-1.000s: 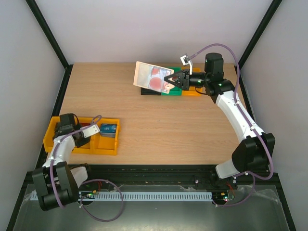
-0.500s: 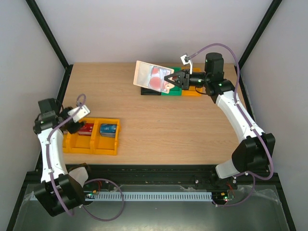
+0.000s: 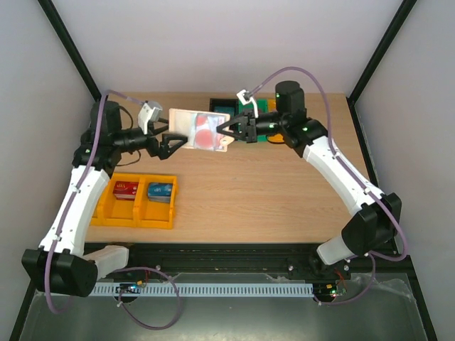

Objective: Take the credit cards out of the card holder

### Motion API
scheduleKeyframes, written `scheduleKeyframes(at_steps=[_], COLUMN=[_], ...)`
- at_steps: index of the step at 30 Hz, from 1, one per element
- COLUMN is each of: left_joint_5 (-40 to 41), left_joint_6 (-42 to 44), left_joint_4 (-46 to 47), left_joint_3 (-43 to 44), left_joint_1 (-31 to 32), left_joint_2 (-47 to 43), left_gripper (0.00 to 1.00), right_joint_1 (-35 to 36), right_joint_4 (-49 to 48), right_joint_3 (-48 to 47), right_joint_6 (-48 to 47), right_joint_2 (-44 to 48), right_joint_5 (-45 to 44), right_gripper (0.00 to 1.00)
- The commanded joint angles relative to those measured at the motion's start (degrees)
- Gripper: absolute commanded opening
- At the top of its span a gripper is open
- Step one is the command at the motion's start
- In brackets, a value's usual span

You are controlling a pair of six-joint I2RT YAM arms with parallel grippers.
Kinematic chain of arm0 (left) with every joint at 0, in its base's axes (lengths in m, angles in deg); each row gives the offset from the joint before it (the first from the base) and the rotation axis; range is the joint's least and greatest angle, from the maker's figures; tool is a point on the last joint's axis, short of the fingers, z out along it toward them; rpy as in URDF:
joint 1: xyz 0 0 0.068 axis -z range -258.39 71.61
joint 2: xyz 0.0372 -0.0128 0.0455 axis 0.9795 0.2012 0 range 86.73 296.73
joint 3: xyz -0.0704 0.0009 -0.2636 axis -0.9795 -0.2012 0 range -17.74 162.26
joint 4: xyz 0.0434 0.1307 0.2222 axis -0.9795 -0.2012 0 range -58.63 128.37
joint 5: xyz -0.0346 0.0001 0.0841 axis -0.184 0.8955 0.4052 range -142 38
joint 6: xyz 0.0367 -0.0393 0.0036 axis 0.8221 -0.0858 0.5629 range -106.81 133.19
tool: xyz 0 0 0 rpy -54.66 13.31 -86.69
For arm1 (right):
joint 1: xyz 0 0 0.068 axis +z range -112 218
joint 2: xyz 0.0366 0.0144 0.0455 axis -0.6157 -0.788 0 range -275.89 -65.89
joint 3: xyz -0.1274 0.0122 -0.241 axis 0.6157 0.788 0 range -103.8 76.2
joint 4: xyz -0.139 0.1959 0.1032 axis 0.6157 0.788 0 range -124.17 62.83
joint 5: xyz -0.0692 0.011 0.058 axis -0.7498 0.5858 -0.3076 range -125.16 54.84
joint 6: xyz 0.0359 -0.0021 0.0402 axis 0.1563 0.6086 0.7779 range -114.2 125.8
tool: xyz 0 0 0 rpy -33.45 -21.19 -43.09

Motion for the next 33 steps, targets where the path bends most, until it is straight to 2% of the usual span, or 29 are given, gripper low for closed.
scheduleKeyframes(at_steps=[1, 4, 5, 6, 9, 11, 13, 14, 17, 20, 22, 27, 33], left_joint_5=[-7.1, -6.23, -6.78, -7.62, -8.57, -7.74, -7.01, -6.3, -4.28, -2.2, -1.76, -2.45, -3.99], left_joint_6=[-10.35, -13.68, -15.16, -16.53, -18.26, -19.74, -21.3, -22.22, -23.19, -23.41, -23.61, -23.13, -23.86], left_joint_4=[6.19, 12.61, 15.04, 17.13, 21.44, 23.84, 25.44, 25.96, 27.14, 28.62, 29.92, 33.33, 36.96], left_joint_3=[-1.13, -5.79, -7.3, -8.57, -11.82, -13.73, -14.72, -14.98, -14.82, -15.07, -15.6, -18.01, -18.62], left_joint_1=[3.43, 3.81, 3.89, 4.02, 5.48, 6.85, 7.6, 7.67, 7.66, 7.66, 7.66, 7.65, 7.68], left_joint_2=[-0.42, -4.05, -5.29, -6.43, -9.48, -11.04, -11.67, -12.03, -12.86, -14.21, -15.13, -16.76, -16.82], left_gripper=[1.0, 0.99, 0.97, 0.9, 0.55, 0.26, 0.05, 0.03, 0.02, 0.02, 0.02, 0.02, 0.02], right_joint_1=[4.25, 6.66, 7.31, 7.78, 8.66, 8.95, 9.09, 9.08, 9.09, 8.87, 8.31, 5.57, 5.41], right_joint_4=[0.6, 0.98, 0.99, 1.04, 0.83, 0.7, 0.13, 0.08, 0.65, -1.11, -1.05, -0.93, -1.17], right_joint_3=[-2.54, -2.74, -2.67, -2.58, -3.02, -3.5, -3.39, -3.33, -2.29, -0.1, 0.33, -0.34, -0.68], right_joint_6=[1.01, 1.29, 1.33, 1.5, 2.72, 3.04, 3.32, 3.31, 1.38, 0.89, 0.32, 0.1, 1.46], right_joint_2=[-0.88, -0.83, -0.74, -0.61, -0.84, -0.79, -0.48, -0.29, 0.92, 2.48, 2.81, 2.9, 2.41], right_joint_5=[-0.37, -0.33, -0.63, -1.33, -2.54, -2.97, -3.81, -4.2, -4.44, -5.3, -4.9, -4.42, -6.68], right_gripper=[0.02, 0.02, 0.02, 0.02, 0.02, 0.02, 0.02, 0.06, 0.16, 0.31, 0.38, 0.46, 0.48])
